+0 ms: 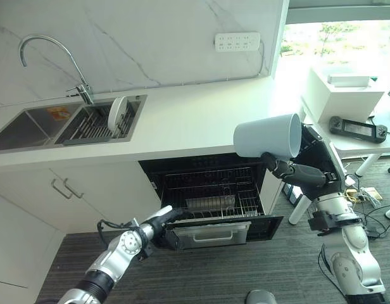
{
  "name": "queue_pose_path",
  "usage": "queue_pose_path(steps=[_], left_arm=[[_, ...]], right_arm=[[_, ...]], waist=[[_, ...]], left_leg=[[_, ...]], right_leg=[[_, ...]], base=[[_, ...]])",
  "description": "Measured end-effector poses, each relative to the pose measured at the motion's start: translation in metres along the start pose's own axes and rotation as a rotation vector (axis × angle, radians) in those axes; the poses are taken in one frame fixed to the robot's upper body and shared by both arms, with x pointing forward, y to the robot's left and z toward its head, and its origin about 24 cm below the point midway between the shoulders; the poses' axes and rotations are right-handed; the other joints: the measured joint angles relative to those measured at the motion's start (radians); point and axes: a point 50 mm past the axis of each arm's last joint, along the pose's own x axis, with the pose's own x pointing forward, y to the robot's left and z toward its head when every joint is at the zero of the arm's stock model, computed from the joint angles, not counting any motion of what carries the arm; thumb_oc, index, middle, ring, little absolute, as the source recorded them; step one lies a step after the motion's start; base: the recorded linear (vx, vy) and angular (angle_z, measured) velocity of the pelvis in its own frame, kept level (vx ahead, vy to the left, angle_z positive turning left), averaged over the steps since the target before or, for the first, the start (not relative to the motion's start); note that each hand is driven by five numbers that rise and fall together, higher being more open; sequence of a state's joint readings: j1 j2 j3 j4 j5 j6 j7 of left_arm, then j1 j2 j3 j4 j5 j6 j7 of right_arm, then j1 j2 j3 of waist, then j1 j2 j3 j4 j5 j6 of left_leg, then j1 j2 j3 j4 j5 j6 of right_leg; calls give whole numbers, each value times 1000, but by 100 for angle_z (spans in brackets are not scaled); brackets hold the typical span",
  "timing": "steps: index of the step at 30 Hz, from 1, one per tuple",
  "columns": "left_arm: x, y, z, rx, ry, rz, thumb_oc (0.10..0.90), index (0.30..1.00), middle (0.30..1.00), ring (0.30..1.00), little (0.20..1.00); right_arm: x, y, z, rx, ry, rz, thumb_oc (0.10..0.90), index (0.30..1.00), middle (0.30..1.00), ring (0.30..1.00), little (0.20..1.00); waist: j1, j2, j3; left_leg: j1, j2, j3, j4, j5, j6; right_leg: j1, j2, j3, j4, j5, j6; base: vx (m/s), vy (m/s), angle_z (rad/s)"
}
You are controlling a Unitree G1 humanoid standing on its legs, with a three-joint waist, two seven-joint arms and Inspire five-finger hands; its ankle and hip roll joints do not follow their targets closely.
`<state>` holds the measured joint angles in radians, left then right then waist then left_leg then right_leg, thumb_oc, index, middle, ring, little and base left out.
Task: Place the dishes in the dishwasher.
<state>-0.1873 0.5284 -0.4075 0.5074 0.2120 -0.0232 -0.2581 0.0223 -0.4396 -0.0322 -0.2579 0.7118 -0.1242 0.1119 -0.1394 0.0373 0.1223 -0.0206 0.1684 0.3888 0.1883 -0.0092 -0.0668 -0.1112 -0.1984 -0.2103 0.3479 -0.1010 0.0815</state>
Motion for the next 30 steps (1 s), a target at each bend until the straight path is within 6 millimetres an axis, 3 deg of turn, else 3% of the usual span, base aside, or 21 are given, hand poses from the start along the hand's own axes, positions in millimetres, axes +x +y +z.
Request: queue_pose_path(steps=[10,14,20,24,30], left_arm=[[19,1,-11,16,110,24,800,900,900,900,900],[20,-4,-14,40,142,-17,800,900,900,900,900],[26,-14,-4,181,184,-226,800,900,900,900,900],[27,-9,3,239,216,-285,800,900,900,900,900],[21,-1,30,408,244,-463,800,900,900,900,900]], right_arm=[[2,8,-8,45,53,40,400,300,300,300,300],[1,8,-10,59,72,39,400,300,300,300,300],[1,9,-13,63,103,41,400,300,300,300,300],[1,7,-13,54,110,43,400,300,300,300,300],[5,12,-13,57,109,52,400,300,300,300,300]], waist=[[-21,-20,-66],[-26,-12,-78],[-27,18,-101],[-33,21,-102],[-29,37,-111]], left_leg=[[7,5,8,0,-9,-3],[8,7,17,0,-9,-3],[7,6,21,0,-10,-3],[6,7,21,-1,-9,-3],[0,5,20,-2,-10,4]], right_leg=[[-2,5,9,0,3,1],[-3,9,18,-10,12,2],[-3,11,26,-19,15,2],[-6,14,31,-19,15,2],[-4,13,29,-22,17,6]], base=[[7,-1,-2],[12,3,-6],[1,1,-1],[0,18,-3],[0,0,0]])
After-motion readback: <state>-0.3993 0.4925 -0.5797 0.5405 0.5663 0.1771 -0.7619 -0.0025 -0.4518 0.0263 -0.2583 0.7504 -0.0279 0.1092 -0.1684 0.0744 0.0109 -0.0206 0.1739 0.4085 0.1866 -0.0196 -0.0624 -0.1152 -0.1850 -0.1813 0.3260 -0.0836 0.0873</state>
